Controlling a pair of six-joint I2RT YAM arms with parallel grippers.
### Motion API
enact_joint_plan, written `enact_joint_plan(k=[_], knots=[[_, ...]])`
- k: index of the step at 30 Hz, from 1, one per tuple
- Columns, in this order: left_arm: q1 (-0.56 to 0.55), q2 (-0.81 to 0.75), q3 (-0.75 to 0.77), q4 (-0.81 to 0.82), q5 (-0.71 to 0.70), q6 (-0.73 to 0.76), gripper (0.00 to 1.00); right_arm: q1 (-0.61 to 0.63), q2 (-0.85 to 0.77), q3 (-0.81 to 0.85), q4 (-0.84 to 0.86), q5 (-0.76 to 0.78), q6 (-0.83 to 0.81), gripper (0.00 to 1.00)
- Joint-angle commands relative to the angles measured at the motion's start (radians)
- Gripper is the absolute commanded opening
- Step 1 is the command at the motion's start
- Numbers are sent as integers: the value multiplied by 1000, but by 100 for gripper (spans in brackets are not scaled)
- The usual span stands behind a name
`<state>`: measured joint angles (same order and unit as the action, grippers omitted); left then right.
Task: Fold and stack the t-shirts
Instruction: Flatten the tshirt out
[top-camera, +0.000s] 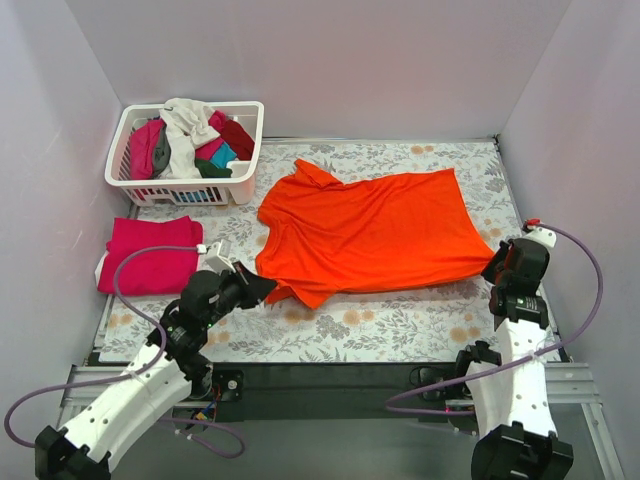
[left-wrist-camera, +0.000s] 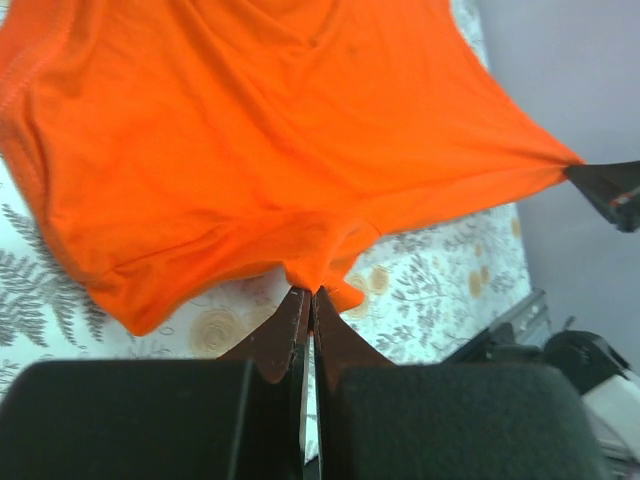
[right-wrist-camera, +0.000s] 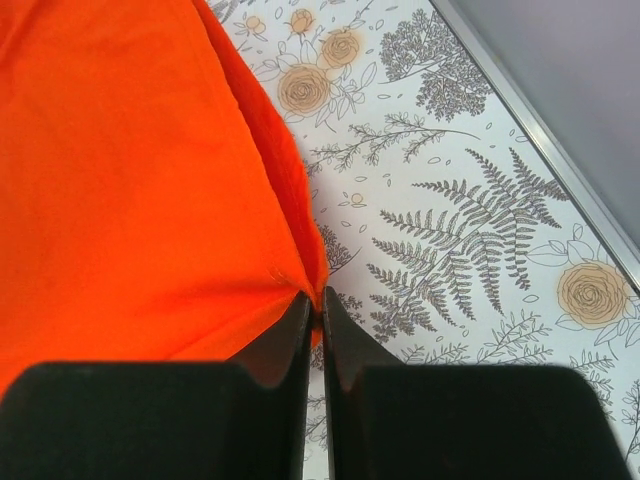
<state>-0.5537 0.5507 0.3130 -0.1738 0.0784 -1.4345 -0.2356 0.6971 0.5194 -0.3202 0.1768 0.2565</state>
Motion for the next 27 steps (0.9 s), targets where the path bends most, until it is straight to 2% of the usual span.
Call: enact_joint_plan(k=[1,7,11,19,23,27], knots=[[-20,-64,-6,-78,55,-67,0,-7,-53,14,-28,12,-13,1],[-32,-109,-18,-101,74,-110,0,-5,-97,31,-45,16,-17,1],[-32,-23,14,-31,29,-87,0,-7,-35,27,10,-2,-20,1],[-31,294,161,137,38,-37,0,-5,179,88,151,-63,-8,1],[-29,340,216,146,27,-3,0,-5,272,131,185,-95,-5,1],[-29,316,229,120,118,0,0,-5,246,134,190,-109,-10,1]])
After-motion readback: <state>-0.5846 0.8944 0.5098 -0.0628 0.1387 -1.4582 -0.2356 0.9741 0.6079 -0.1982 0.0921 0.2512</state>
